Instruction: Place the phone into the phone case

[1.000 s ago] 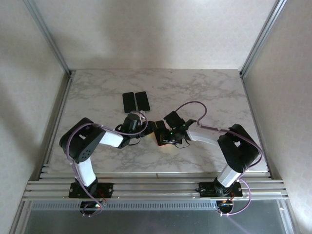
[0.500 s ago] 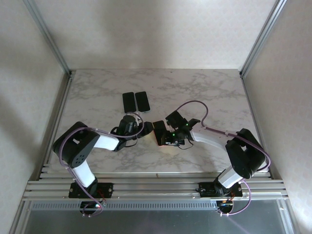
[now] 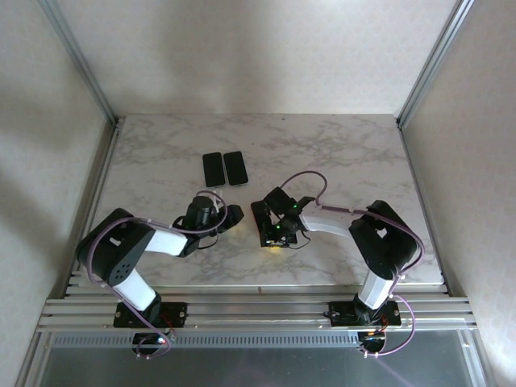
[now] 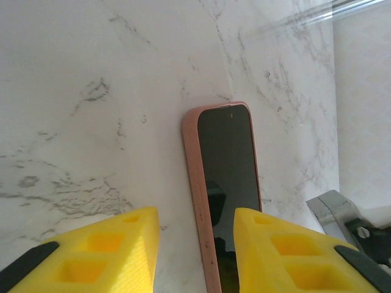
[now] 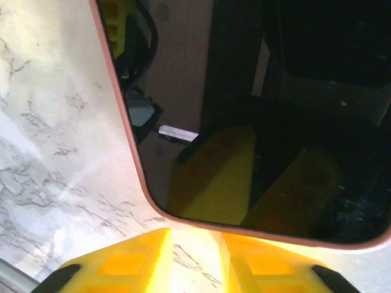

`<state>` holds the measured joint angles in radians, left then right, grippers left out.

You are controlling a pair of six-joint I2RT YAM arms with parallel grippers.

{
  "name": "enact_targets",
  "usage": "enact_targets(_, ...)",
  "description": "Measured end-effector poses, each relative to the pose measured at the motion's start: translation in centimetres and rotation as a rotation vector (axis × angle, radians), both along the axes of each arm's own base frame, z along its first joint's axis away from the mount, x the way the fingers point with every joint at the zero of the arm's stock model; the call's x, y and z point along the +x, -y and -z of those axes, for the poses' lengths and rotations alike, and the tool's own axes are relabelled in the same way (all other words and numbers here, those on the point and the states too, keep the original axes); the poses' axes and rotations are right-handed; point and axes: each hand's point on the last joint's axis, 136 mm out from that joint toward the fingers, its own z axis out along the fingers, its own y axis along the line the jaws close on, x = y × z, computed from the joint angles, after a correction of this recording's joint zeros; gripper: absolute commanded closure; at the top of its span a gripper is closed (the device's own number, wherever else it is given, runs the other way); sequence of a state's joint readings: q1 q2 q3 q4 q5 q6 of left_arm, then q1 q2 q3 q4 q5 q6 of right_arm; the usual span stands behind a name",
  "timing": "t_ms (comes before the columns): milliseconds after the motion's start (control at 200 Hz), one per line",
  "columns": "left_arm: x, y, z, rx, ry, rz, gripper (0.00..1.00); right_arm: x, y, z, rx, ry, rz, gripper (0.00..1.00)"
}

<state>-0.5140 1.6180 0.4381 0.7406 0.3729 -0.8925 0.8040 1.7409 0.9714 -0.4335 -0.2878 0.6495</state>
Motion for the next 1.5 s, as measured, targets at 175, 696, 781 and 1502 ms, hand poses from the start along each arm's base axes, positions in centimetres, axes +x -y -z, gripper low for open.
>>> enact_targets(175,0.2,-0.8,-1.4,-0.014,0.030,-0.018,0.63,0.2,-0.1,0.1,-0.029,-0.023,0.003,0.74)
enact_targets(696,0.1,-2.4,-2.0,0.011,0.041,-0.042,0.62,3.8,-1.9,-0.1,0.007,-0.022,0.031,0.74)
enact_targets(781,0.0,-2.4,-1.9,0.020,0.038,-0.037,0.63,4.9,-2.1,-0.1,0.023,-0.007,0.044,0.74)
enact_targets(1502,5.9,1.4,-0.5,-0.007,0.054,0.007,0.63,7.3,-2.8,-0.4,0.064,0.069,0.070,0.74)
